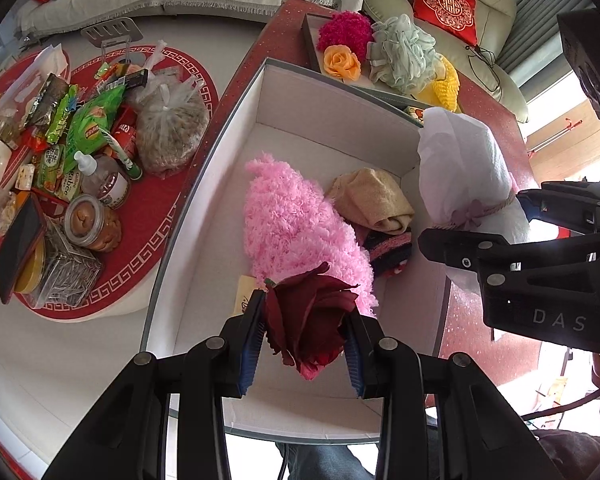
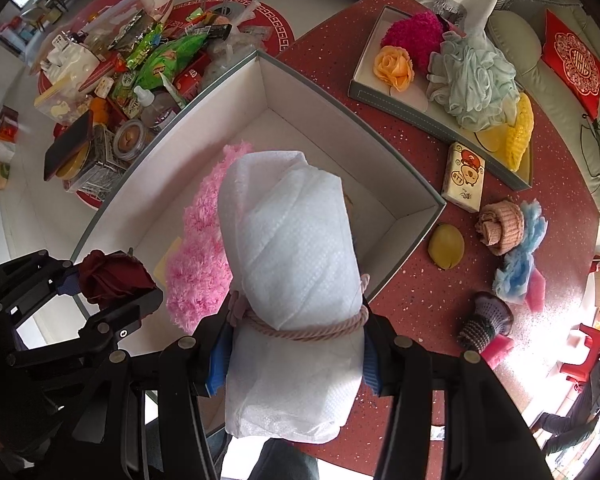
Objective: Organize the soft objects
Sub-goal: 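Carry red rose and white tissue bundle over the white box with both tools, then open both tools to drop rose and tissue bundle into the box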
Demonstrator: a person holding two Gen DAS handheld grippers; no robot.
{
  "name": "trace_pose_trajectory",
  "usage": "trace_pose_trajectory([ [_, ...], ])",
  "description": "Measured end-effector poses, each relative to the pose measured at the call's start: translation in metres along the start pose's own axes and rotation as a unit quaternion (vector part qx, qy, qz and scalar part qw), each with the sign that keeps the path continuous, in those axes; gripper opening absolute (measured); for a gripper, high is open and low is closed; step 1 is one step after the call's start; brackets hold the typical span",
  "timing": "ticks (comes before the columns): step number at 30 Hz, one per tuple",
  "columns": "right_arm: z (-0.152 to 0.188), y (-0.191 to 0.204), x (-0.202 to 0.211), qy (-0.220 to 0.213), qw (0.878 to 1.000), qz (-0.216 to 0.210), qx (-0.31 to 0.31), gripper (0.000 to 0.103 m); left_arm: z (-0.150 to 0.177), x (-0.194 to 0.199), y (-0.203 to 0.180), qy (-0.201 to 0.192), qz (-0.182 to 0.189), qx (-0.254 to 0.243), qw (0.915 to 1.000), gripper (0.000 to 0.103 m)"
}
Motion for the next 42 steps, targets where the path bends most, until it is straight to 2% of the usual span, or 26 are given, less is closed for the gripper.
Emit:
trace_pose_trajectory([
  [6, -0.014, -0.002, -0.002, -0.002, 1.0, -0.004, -0.007, 0.056, -0.005, -0.005, 0.001, 0.003, -0.002, 0.004, 1.0, 0.037],
  [23, -0.054, 0.01, -0.016, -0.006, 1.0, 0.004, 0.028, 0.057, -0.014, -0.015, 0.0, 0.005, -0.015, -0.002, 0.9999, 0.039],
  [25, -0.057, 0.011, -0.016, -0.009, 0.999, 0.005, 0.032, 0.058, -0.012, -0.015, -0.001, 0.006, -0.015, -0.003, 0.9999, 0.055],
  [27, -0.058, 0.011, -0.016, -0.01, 0.999, 0.001, 0.033, 0.061, -0.011, -0.015, -0.002, 0.006, -0.016, -0.003, 0.9998, 0.063],
  [28, -0.058, 0.01, -0.016, -0.012, 0.999, -0.001, 0.032, 0.064, -0.011, -0.015, -0.003, 0.006, -0.015, -0.003, 0.9999, 0.079],
  [30, -0.059, 0.01, -0.014, -0.02, 0.999, -0.009, 0.03, 0.083, -0.009, -0.016, -0.003, 0.013, -0.015, 0.002, 0.9998, 0.101],
  [33, -0.059, 0.008, -0.009, -0.033, 0.999, -0.013, 0.027, 0.085, -0.007, -0.017, -0.002, 0.021, -0.011, 0.018, 0.9995, 0.102],
  [42, -0.046, -0.007, 0.002, -0.042, 0.999, -0.021, -0.002, 0.089, -0.004, -0.014, 0.006, 0.022, -0.029, 0.042, 0.9985, 0.102],
])
Point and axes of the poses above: each gripper's, at about its wrist camera, not at the fingertips, and x roughly against the way its jaws point, y to its left, z to its underside, the point moved 7 cm from there along -x, roughly the way its jaws point, and after that the axes turned 3 degrees about -z, right-handed, at the moved point
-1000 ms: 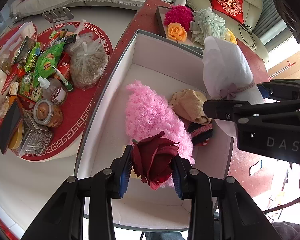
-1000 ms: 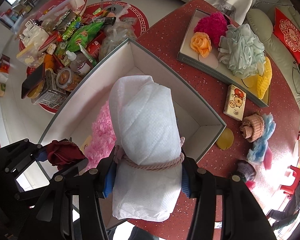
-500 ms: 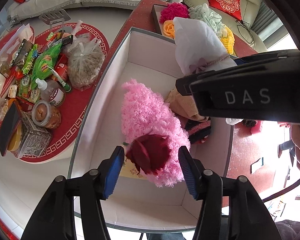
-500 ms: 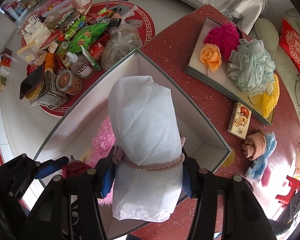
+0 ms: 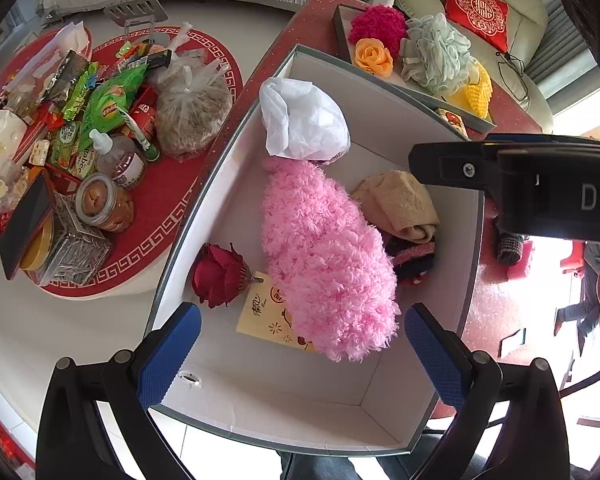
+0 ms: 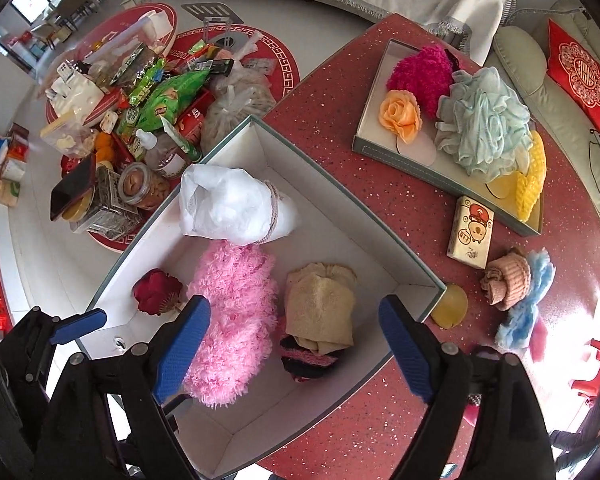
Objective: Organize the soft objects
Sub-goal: 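Open both tools to drop rose and tissue bundle into the box, then move both tools back toward the knitted hat and plaster packet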
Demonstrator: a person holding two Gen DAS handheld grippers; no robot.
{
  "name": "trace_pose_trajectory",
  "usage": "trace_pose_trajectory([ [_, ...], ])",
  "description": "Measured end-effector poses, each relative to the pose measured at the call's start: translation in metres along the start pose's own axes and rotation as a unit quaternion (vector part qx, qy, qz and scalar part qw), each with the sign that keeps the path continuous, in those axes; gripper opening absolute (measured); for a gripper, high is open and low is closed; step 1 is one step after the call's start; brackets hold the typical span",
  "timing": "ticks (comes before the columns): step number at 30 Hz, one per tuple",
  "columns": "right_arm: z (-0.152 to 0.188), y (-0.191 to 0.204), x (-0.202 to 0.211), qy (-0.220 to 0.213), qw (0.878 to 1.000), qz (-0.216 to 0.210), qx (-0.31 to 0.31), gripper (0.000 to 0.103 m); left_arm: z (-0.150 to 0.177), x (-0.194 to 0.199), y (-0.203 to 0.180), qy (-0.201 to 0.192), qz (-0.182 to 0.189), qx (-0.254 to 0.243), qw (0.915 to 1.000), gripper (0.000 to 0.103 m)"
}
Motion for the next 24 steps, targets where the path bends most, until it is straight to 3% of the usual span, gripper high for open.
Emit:
trace_pose_trajectory([
  [12, 0.037, -0.021, 0.007, 0.011, 0.999, -0.007, -0.03, 0.089, 0.008, 0.004, -0.014, 0.013, -0.008, -0.027, 0.9995, 0.102],
  [24, 0.111, -0.087, 0.009, 0.017, 0.991, -0.013, -0.133, 0.089, 0.017, 0.003, -0.069, 0.03, -0.011, -0.102, 0.9943, 0.102],
])
Point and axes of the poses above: each gripper's, at about its wrist camera, not at the fingertips, and x roughly against the way its jaws point, y to its left, z to its underside, the point moved 7 cm from there along -x, roughly the way its jaws point, and after that the axes turned 3 degrees about -z, right-handed, at the moved point
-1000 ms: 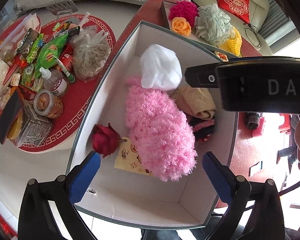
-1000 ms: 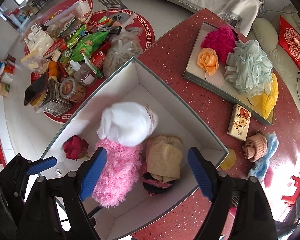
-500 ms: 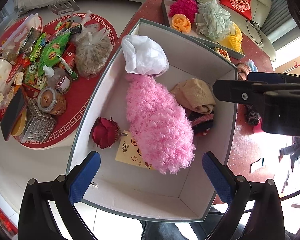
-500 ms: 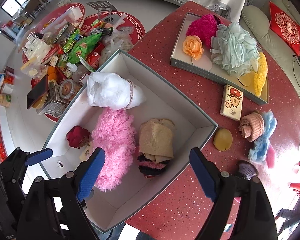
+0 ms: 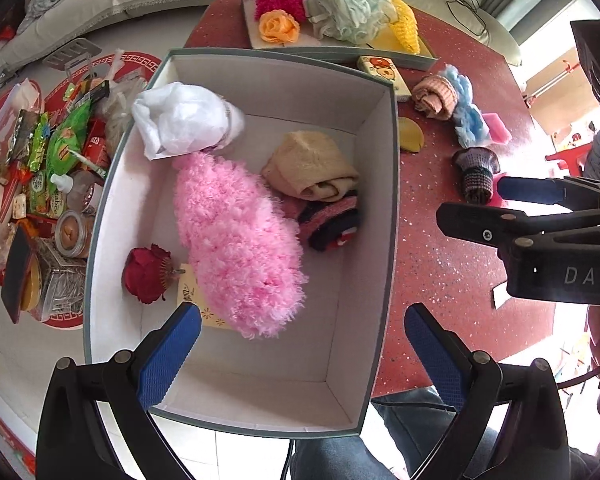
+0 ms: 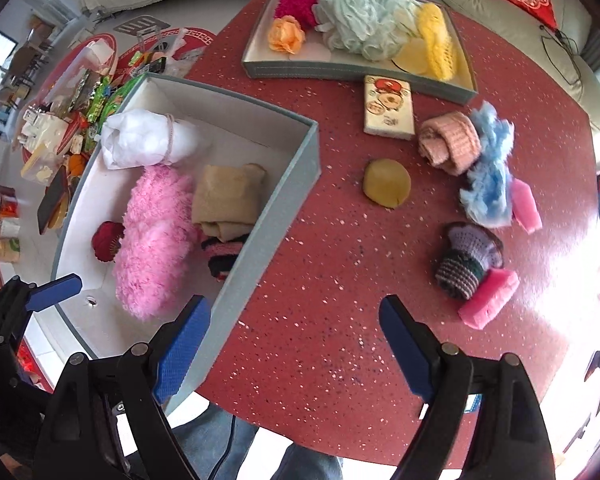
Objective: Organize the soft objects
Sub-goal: 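Move both tools back toward the knitted hat and plaster packet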
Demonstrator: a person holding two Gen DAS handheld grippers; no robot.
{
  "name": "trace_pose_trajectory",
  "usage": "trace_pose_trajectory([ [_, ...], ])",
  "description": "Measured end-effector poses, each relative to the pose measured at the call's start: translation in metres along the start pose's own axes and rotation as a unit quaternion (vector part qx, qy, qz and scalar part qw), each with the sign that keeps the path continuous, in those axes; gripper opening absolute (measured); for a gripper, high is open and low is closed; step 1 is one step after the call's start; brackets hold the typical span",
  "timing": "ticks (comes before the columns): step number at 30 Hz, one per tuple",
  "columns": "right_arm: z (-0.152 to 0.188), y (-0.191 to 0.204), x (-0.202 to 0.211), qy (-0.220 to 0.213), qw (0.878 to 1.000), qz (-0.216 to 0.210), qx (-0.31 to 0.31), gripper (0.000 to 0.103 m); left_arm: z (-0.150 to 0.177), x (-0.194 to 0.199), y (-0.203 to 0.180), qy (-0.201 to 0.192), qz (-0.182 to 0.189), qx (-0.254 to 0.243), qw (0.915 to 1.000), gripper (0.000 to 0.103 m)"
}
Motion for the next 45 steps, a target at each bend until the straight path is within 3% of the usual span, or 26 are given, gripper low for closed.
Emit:
trace_pose_trajectory([
  [7, 0.048, -0.069, 0.002, 0.0, 0.997, 0.001, -0.083, 0.089, -0.004, -0.002, -0.047, 0.009, -0.003, -0.053, 0.9986, 0.102],
  [15, 0.121, -0.151, -0.003, 0.01, 0.98, 0.003, -0.2, 0.089, -0.009, -0.011, -0.113, 0.027, -0.001, -0.119, 0.9925, 0.102],
  [24, 0.182, -0.2, -0.016, 0.026, 0.963, -0.006, -0.27, 0.089, -0.012, -0.04, -0.183, 0.06, 0.012, -0.158, 0.9855, 0.102],
  [32, 0.201, -0.206, -0.03, 0.028, 0.957, -0.025, -0.289, 0.089, -0.067, -0.071, -0.209, 0.05, 0.001, -0.103, 0.9934, 0.102],
  [36, 0.195, -0.203, -0.041, 0.029, 0.961, -0.023, -0.275, 0.089, -0.093, -0.095, -0.217, 0.046, -0.017, -0.09, 0.9948, 0.102],
  [45, 0.182, -0.199, -0.063, 0.029, 0.973, -0.006, -0.231, 0.089, -0.104, -0.136, -0.238, 0.063, -0.035, -0.09, 0.9934, 0.102],
])
Point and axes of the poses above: each gripper's, at about its wrist camera, not at the fingertips, and x roughly against the way its jaws point, y to its left, z to its underside, the point moved 7 cm from there along -x, roughly the way its jaws point, and after that the axes turned 3 degrees about -z, right-handed, at the moved point
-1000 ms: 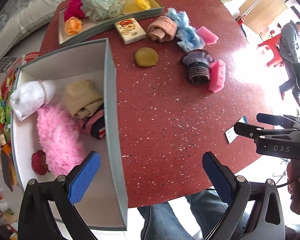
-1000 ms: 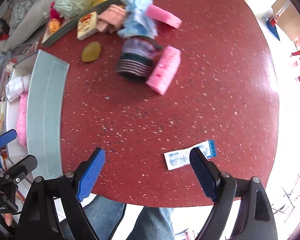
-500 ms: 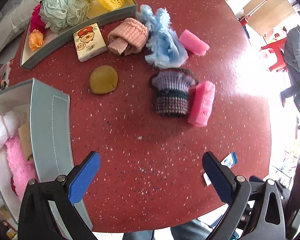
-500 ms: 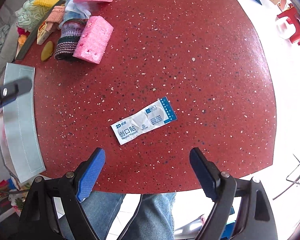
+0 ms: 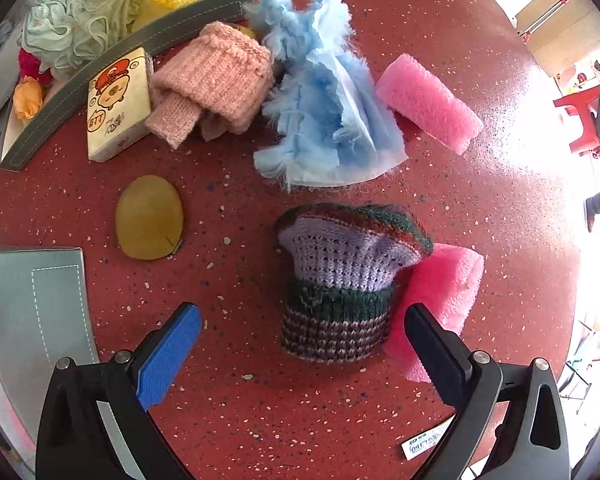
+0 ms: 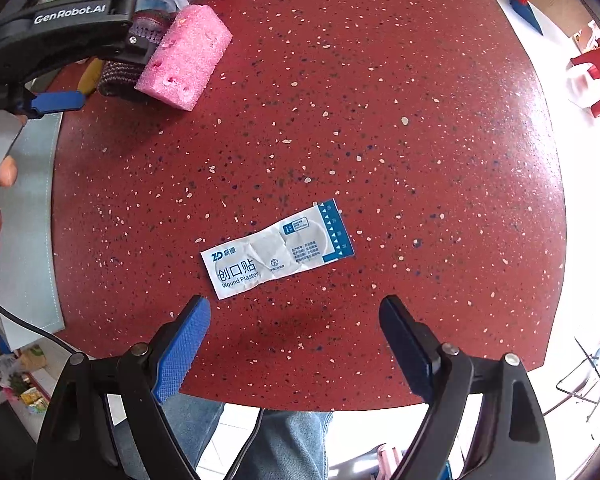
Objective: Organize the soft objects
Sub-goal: 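Move both tools back toward the knitted hat and plaster packet, then grasp the knitted hat with left tool while right tool grasps plaster packet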
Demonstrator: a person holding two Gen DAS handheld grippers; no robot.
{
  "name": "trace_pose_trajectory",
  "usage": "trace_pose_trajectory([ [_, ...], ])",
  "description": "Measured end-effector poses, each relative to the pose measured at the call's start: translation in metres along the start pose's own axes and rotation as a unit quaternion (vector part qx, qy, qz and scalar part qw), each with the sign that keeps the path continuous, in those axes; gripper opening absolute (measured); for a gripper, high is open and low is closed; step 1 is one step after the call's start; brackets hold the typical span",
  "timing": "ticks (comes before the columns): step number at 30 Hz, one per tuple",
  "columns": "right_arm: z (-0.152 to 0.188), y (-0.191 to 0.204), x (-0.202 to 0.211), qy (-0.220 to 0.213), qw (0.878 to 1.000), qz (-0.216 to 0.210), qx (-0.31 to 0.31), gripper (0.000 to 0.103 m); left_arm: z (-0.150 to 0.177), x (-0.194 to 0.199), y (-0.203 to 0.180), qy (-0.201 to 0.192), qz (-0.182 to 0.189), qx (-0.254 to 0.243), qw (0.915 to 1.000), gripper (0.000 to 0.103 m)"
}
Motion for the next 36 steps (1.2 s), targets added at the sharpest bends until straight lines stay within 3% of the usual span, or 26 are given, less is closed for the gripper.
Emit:
trace_pose_trajectory([
  [9, -0.012, 0.03, -0.025, -0.005, 0.997, 0.033, 0.076, 0.089, 0.001, -0.025, -0.02, 0.016, 0.004, 0.012, 0.9998, 0.102],
  [15, -0.02, 0.028, -0.028, -0.011, 0.998, 0.026, 0.064, 0.089, 0.0, -0.032, -0.03, 0.005, -0.032, -0.011, 0.9994, 0.102],
  [19, -0.023, 0.028, -0.028, -0.018, 0.993, 0.051, 0.106, 0.089, -0.002, -0.031, -0.038, 0.004, -0.03, -0.011, 0.9995, 0.102],
  [23, -0.019, 0.025, -0.025, -0.018, 0.994, 0.047, 0.097, 0.089, -0.006, -0.035, -0.032, 0.025, -0.032, -0.012, 0.9991, 0.102],
  [29, -0.02, 0.014, -0.032, -0.01, 0.999, 0.028, 0.043, 0.089, -0.019, -0.03, -0.05, -0.007, -0.029, -0.044, 0.9986, 0.074],
  [31, -0.025, 0.011, -0.032, -0.012, 1.0, 0.022, 0.012, 0.09, -0.018, -0.026, -0.057, -0.013, -0.026, -0.056, 0.998, 0.051],
  [34, -0.035, 0.008, -0.034, -0.013, 0.999, 0.005, -0.051, 0.098, -0.02, -0.02, -0.062, -0.026, -0.022, -0.059, 0.9977, 0.046],
  [36, -0.041, 0.009, -0.037, -0.007, 0.997, 0.03, -0.065, 0.098, -0.02, -0.02, -0.061, -0.023, -0.02, -0.059, 0.9978, 0.045],
])
Point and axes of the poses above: each gripper's, at about its wrist camera, not at the fingertips, and x roughly against the way its jaws point, y to its left, z to its underside, the point moved 7 cm from there along -x, roughly the way its jaws point, and after that the axes turned 3 degrees about -z, right-handed, at the moved point
